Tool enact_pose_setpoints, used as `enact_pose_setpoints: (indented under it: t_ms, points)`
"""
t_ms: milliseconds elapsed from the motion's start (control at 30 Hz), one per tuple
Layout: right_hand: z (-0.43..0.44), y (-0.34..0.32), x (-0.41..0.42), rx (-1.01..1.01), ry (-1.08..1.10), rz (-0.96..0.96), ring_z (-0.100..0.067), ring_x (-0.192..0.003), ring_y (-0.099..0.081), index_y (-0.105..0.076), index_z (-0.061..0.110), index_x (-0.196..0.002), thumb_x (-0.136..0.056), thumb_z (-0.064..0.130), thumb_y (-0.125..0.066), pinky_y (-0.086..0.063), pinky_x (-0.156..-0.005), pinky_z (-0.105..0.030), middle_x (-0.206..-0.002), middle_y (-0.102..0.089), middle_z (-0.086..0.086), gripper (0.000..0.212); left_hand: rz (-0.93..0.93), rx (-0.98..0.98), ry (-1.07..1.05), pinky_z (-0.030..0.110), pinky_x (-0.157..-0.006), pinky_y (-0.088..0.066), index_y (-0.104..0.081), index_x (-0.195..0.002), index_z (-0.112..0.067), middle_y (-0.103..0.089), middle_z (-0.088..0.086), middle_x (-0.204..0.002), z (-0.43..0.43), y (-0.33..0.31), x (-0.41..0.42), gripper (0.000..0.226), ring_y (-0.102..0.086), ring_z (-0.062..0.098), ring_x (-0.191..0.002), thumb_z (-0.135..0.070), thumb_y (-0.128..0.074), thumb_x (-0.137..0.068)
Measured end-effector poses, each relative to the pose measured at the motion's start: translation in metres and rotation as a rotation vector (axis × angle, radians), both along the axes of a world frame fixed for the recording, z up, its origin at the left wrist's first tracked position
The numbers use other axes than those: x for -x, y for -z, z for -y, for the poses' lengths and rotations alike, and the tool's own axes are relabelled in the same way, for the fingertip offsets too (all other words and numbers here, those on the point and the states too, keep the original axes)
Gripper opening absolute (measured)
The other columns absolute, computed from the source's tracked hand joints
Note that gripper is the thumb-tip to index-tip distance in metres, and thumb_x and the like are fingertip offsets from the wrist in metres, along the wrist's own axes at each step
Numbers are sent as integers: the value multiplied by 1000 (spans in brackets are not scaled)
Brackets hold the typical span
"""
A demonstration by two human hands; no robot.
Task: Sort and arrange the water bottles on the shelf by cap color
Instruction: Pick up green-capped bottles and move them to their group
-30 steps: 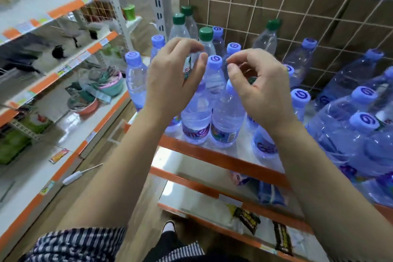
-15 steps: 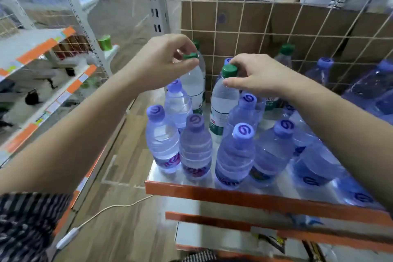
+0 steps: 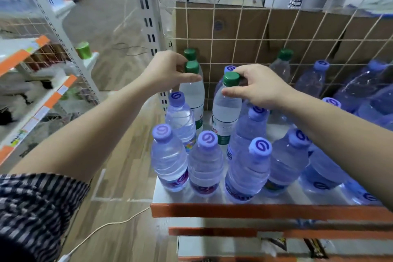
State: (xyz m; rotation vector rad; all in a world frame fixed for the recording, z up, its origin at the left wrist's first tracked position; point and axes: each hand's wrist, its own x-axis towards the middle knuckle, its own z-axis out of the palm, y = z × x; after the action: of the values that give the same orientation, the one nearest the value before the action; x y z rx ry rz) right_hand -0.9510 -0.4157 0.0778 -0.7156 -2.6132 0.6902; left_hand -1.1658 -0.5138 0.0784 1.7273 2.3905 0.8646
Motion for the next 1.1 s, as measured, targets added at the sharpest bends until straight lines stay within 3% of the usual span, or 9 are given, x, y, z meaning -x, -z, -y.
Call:
enact_pose_setpoints:
  t_ms: [133,267,367,500,667,800,933,1033,1100]
  points:
    - [-1,-12,4,81,-3,-145,-24,-77,-62,-69,13,-88,-82,34,-77,-50,-77,-39,-85,-71,-8,23,65,-128,18,29,-58,-36,-69,-76,-4,-61,10,-66,9,1,-6,39,-45,13,-59,-41,-80,-76]
    - [1,-37,12,190,-72,-313,-17,-79,-57,-69,8,-94,-84,25,-76,-50,-87,-49,-93,-70,-22,21,168,-313,6,20,-63,-51,-76,-90,-16,-72,-7,-79,21,-20,-18,24,-62,1,-67,-36,-80,-78]
    - [5,-60,19,255,-141,-438,-20,-83,-59,-68,5,-99,-86,23,-74,-52,-88,-48,-96,-70,-22,23,207,-481,-21,14,-65,-50,-73,-96,-18,-71,-10,-84,29,-43,-29,20,-61,-5,-69,-33,-76,-83]
    - [14,-94,28,266,-256,-587,-25,-88,-65,-66,1,-109,-89,23,-71,-52,-86,-43,-103,-69,-22,31,326,-715,-47,24,-78,-50,-67,-106,-14,-69,-6,-94,40,-77,-42,22,-62,5,-80,-29,-67,-91]
    - [33,-133,30,267,-388,-742,-34,-98,-66,-63,6,-106,-93,24,-65,-52,-92,-45,-104,-68,-21,22,319,-887,-78,15,-87,-44,-61,-101,-29,-65,-13,-96,62,-117,-61,11,-59,-4,-88,-34,-57,-92]
    - [53,-151,26,304,-484,-768,-31,-100,-65,-55,19,-100,-98,25,-57,-53,-88,-52,-97,-66,-6,7,221,-908,-106,22,-95,-45,-61,-99,-27,-65,-12,-98,80,-132,-80,11,-59,0,-96,-34,-54,-96]
    - [70,-153,11,344,-535,-795,-19,-88,-66,-51,21,-97,-99,22,-55,-56,-82,-54,-90,-62,2,5,143,-922,-149,32,-91,-45,-60,-98,-23,-63,-10,-93,95,-131,-106,14,-59,6,-91,-35,-53,-98]
    - [77,-151,-13,276,-552,-816,-20,-87,-68,-51,16,-97,-99,22,-53,-61,-72,-43,-87,-62,2,6,116,-948,-149,39,-84,-47,-59,-93,-20,-58,-14,-84,104,-130,-135,15,-55,11,-83,-33,-54,-98]
    - [81,-152,-33,244,-569,-834,-10,-81,-67,-51,11,-100,-99,22,-52,-60,-64,-30,-81,-61,8,11,87,-969,-151,35,-78,-44,-58,-90,-17,-55,-12,-79,111,-131,-160,16,-52,12,-79,-31,-55,-98]
